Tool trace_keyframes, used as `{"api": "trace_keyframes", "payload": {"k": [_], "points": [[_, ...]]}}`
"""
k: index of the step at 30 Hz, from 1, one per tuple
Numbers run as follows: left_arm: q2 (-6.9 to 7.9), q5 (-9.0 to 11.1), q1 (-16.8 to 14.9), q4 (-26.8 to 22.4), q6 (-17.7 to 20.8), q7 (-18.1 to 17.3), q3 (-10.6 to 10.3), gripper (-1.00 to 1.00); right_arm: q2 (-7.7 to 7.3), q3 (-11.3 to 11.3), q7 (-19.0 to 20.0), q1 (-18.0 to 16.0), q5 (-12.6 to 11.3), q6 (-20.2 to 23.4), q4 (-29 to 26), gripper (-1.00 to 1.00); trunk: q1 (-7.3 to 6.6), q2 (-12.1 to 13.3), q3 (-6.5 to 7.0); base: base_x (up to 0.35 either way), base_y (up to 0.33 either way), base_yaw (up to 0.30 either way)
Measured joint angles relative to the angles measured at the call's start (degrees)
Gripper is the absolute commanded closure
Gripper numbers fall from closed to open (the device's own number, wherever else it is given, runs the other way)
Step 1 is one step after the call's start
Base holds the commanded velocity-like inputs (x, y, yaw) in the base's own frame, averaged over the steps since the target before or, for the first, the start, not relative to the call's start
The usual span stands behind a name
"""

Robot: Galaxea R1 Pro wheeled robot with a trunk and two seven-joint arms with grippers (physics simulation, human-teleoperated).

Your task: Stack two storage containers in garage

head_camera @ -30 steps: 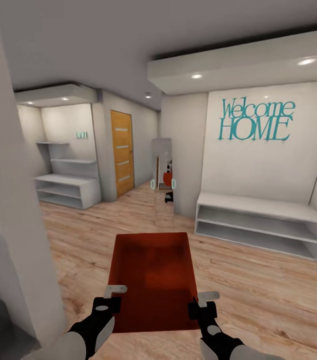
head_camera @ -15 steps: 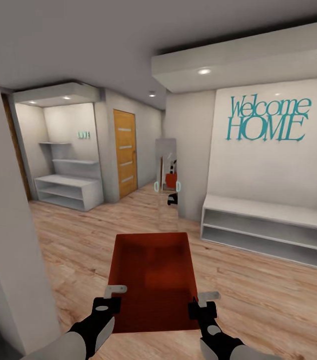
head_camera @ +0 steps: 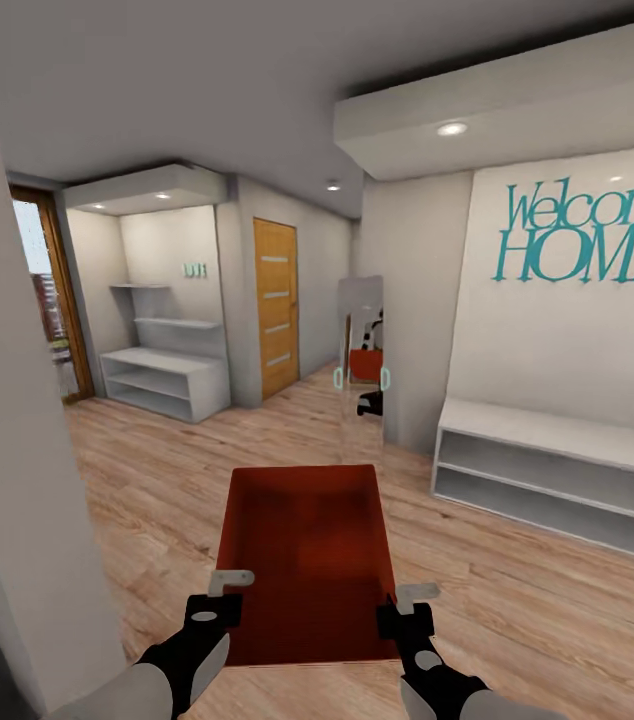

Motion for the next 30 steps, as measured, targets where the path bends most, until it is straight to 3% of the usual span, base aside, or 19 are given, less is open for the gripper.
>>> {"api": "trace_keyframes", "payload": {"k": [30], "points": [[0.06, -0.02, 0.0, -0.02, 0.0, -0.1, 0.01, 1.0, 0.04, 0.05, 0.0, 0.0, -0.12, -0.03, 0.02, 1.0, 0.0, 0.0, 0.0, 0.321, 0.0, 0.001]]}}
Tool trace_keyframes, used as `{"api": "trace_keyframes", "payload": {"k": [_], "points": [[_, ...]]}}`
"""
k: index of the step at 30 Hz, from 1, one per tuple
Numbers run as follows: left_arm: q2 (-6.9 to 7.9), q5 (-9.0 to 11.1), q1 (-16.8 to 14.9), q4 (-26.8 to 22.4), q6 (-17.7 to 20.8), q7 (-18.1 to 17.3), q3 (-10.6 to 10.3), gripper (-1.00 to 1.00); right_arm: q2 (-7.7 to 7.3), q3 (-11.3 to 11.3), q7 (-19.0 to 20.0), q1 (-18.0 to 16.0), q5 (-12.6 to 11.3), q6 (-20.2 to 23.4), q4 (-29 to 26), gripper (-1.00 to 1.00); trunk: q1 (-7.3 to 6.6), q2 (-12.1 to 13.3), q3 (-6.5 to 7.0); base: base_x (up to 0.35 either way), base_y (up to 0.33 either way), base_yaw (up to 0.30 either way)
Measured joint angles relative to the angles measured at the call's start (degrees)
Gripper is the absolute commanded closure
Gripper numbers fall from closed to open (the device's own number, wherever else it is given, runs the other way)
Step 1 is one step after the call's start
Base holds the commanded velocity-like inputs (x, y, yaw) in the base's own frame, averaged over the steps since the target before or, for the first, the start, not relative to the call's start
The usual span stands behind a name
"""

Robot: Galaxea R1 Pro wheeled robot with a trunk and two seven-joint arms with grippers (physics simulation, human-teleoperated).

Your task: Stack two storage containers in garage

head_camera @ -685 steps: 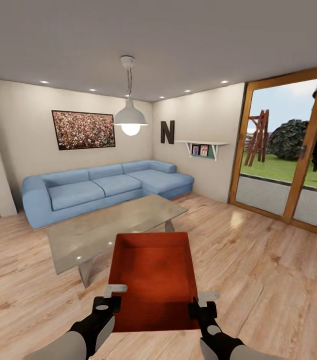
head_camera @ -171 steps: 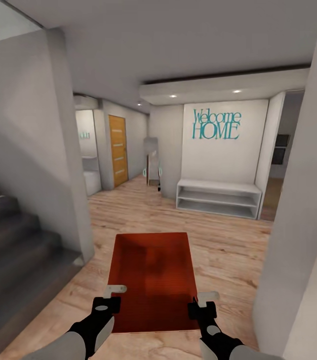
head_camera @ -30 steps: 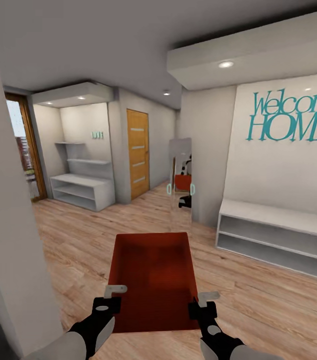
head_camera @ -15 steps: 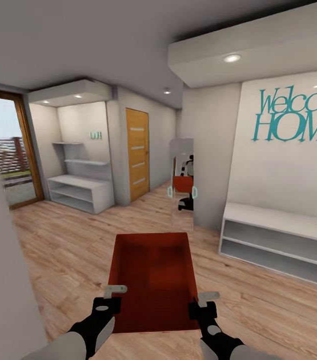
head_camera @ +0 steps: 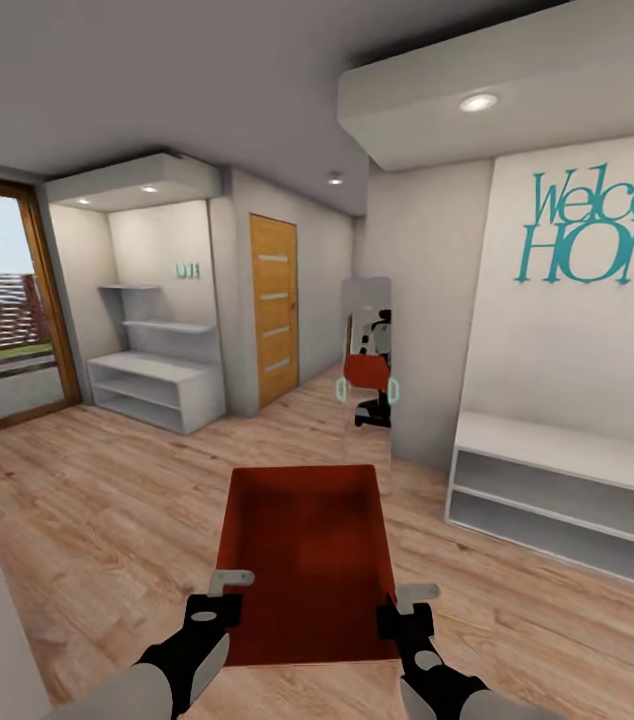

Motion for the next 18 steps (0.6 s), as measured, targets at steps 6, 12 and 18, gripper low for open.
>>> {"api": "trace_keyframes", "payload": {"k": [6, 12, 18], "points": [[0.02, -0.01, 0.0, -0.01, 0.0, -0.01, -0.01, 1.0, 0.04, 0.03, -0.09, 0.0, 0.0, 0.0, 0.0, 1.0, 0.0, 0.0, 0.0, 0.321, 0.0, 0.0], [0.03, 0.03, 0.0, 0.03, 0.0, -0.02, 0.01, 1.0, 0.05, -0.06, -0.14, 0.0, 0.19, 0.06, -0.02, 1.0, 0.0, 0.0, 0.0, 0.321, 0.0, 0.0], [0.02, 0.02, 0.0, 0.03, 0.0, -0.02, 0.01, 1.0, 0.04, -0.07, -0.13, 0.0, 0.19, 0.06, -0.02, 1.0, 0.0, 0.0, 0.0, 0.321, 0.0, 0.0]]}}
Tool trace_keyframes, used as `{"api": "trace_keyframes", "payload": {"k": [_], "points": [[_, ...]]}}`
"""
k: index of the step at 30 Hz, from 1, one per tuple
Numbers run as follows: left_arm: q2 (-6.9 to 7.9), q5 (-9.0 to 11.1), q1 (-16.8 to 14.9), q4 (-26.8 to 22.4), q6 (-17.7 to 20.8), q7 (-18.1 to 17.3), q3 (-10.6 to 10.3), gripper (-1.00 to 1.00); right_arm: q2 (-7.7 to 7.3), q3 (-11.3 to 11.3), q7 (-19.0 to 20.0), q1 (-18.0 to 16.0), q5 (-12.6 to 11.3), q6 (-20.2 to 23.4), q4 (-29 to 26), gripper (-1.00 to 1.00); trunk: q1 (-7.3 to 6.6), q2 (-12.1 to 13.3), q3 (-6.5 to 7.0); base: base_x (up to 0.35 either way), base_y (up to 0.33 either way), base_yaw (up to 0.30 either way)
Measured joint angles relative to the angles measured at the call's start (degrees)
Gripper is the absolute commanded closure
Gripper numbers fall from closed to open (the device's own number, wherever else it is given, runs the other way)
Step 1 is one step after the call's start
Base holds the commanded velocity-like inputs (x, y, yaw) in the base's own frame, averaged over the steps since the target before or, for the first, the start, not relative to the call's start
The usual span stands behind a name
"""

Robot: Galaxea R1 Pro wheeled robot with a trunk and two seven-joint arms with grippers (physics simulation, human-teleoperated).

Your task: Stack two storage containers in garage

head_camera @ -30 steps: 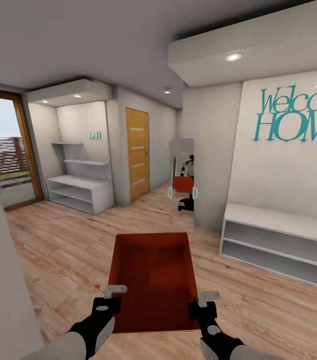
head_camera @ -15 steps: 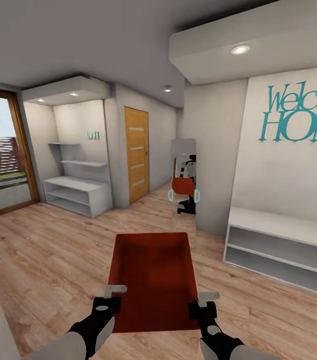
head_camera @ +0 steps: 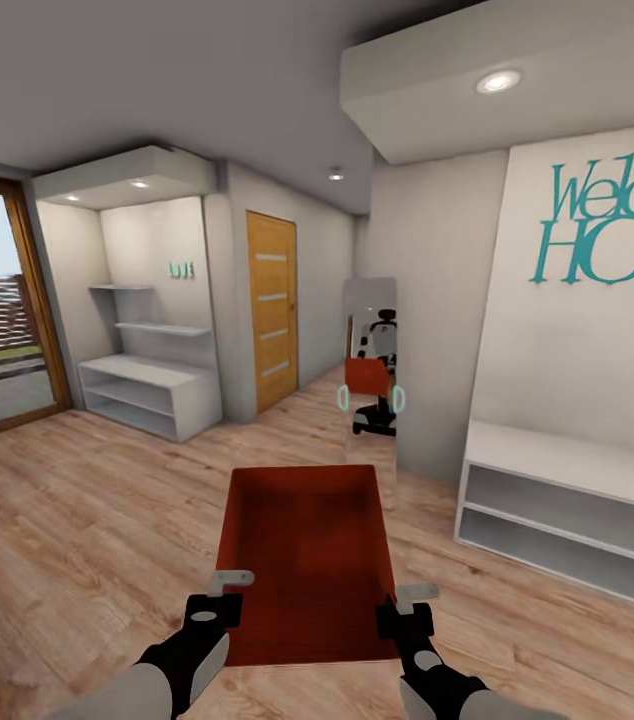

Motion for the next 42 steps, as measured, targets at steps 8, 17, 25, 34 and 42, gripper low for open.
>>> {"api": "trace_keyframes", "payload": {"k": [8, 17, 25, 34, 42], "points": [[-0.01, -0.04, 0.0, -0.04, 0.0, 0.04, -0.01, 1.0, 0.01, 0.08, 0.02, 0.0, -0.16, -0.05, 0.03, 1.0, 0.0, 0.0, 0.0, 0.321, 0.0, 0.069], [-0.05, 0.02, 0.01, 0.03, 0.0, 0.1, 0.0, 1.0, -0.04, -0.05, 0.07, -0.01, 0.09, 0.05, 0.01, 1.0, 0.0, 0.0, 0.0, 0.321, 0.0, 0.229], [-0.04, -0.04, 0.01, -0.03, 0.0, 0.1, -0.02, 1.0, -0.01, 0.07, 0.05, -0.01, -0.13, -0.03, 0.03, 1.0, 0.0, 0.0, 0.0, 0.321, 0.0, 0.247], [-0.05, -0.03, 0.01, -0.02, 0.0, 0.12, -0.01, 1.0, -0.04, 0.02, 0.09, -0.01, -0.07, -0.02, 0.02, 1.0, 0.0, 0.0, 0.0, 0.321, 0.0, 0.247], [-0.01, -0.02, 0.01, -0.04, 0.0, 0.07, -0.04, 1.0, 0.01, 0.08, 0.04, -0.01, -0.15, -0.05, 0.03, 1.0, 0.0, 0.0, 0.0, 0.321, 0.0, 0.245]]}}
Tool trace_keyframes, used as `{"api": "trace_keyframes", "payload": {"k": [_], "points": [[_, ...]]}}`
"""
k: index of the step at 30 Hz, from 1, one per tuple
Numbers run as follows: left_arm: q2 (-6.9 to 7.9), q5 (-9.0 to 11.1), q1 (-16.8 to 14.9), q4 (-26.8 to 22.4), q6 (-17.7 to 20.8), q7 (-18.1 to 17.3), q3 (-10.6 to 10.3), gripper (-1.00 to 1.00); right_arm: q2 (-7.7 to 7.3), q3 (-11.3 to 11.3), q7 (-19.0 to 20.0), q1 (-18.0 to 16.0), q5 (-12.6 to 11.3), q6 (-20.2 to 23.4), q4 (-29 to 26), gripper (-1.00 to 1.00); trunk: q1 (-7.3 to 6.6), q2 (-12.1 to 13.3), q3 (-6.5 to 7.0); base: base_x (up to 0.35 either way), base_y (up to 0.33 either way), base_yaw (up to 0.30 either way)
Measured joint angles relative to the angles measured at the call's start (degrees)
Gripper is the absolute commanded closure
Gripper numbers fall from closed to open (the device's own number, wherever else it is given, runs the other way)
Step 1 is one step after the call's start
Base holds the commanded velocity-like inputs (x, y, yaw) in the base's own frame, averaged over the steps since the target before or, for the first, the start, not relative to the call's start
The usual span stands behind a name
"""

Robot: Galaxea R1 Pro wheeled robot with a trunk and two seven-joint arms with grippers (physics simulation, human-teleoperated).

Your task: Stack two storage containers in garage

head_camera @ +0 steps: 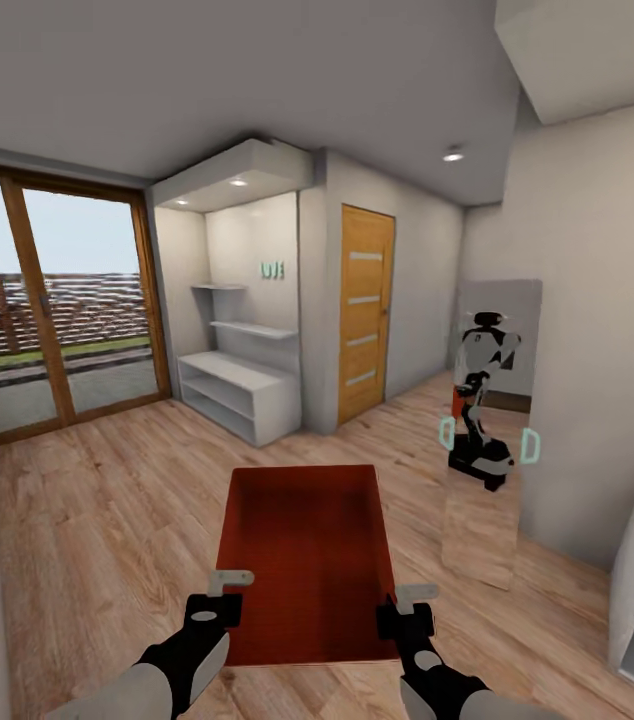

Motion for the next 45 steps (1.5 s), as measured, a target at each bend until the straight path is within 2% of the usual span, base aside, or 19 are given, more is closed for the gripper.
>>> {"api": "trace_keyframes", "payload": {"k": [45], "points": [[-0.07, 0.16, -0.01, 0.17, 0.0, 0.07, -0.03, 1.0, -0.09, -0.09, 0.1, 0.01, 0.18, 0.17, -0.04, 1.0, 0.0, 0.0, 0.0, 0.321, 0.0, 0.003]]}}
